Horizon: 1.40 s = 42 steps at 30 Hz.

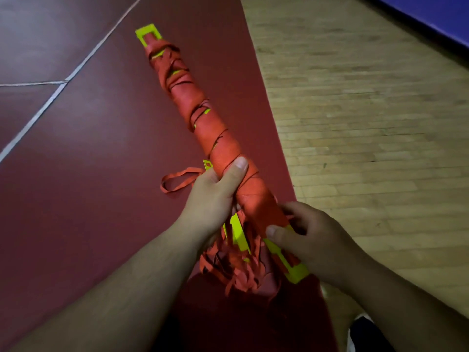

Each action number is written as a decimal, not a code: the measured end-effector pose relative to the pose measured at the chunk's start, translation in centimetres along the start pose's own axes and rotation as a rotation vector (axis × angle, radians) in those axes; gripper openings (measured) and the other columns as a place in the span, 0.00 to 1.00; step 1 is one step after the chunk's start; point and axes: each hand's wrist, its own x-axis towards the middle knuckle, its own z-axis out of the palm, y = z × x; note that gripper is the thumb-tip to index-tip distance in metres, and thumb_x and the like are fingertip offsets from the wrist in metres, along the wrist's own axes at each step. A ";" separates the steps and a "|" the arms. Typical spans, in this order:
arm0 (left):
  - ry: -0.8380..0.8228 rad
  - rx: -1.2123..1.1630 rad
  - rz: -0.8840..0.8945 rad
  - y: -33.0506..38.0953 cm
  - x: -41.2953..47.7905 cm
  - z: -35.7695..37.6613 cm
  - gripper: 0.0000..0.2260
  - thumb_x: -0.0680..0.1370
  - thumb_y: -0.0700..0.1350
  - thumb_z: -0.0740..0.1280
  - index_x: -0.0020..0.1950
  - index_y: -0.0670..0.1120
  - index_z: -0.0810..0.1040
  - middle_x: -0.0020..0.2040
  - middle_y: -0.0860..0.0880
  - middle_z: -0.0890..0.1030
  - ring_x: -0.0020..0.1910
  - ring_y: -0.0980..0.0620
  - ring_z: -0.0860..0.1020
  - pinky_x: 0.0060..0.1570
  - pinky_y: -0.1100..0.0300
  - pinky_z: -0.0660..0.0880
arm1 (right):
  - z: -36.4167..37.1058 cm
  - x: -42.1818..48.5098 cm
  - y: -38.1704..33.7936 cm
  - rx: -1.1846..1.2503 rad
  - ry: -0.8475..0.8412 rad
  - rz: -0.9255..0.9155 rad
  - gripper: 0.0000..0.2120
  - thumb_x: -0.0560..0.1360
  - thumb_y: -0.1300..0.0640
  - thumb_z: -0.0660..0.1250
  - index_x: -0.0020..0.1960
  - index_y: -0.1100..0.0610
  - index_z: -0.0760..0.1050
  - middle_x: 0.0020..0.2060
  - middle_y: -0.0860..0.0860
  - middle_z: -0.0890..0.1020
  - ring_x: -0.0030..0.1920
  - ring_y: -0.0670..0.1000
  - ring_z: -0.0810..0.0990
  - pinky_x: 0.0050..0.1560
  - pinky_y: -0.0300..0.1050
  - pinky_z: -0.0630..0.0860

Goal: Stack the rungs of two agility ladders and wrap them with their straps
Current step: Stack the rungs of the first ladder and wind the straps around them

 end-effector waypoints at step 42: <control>-0.212 0.229 0.133 1.3 -0.3 -0.6 0.19 0.81 0.60 0.57 0.44 0.46 0.71 0.27 0.53 0.73 0.24 0.53 0.73 0.26 0.66 0.70 | 0.7 0.5 -0.7 0.176 0.192 -0.068 0.11 0.60 0.47 0.74 0.43 0.41 0.81 0.28 0.46 0.81 0.27 0.43 0.78 0.28 0.41 0.74</control>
